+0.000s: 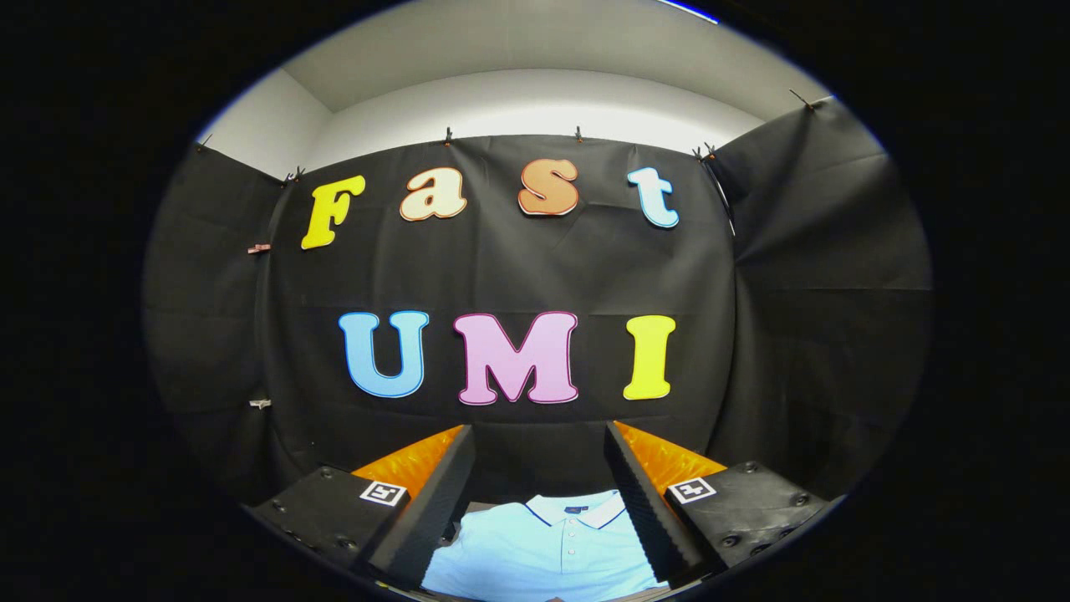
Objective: Put the clothes into the washing machine and then close the washing machine lid.
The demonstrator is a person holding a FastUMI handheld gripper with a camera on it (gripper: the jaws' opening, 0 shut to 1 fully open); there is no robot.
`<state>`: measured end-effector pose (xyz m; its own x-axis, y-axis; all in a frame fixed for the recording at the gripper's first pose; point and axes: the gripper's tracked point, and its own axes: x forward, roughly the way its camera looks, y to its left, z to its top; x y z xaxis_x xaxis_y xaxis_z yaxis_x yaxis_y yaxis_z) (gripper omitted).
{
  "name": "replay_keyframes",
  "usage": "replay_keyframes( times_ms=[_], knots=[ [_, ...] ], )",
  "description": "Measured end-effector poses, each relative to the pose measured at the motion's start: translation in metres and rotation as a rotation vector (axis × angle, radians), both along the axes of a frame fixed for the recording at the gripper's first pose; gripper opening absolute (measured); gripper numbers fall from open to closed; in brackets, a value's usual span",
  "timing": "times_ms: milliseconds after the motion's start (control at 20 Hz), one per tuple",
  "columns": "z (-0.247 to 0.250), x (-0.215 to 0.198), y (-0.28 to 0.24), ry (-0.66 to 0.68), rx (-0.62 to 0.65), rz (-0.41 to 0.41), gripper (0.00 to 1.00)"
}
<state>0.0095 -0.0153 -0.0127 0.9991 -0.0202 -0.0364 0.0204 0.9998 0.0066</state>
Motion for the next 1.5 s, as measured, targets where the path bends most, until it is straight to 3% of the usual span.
replay_keyframes(
  times_ms=[800,1500],
  knots=[
    [-0.082,0.027,-0.023,0.186,0.007,-0.029,0.98],
    [-0.225,0.066,-0.048,0.496,0.021,-0.067,0.99]
  ],
)
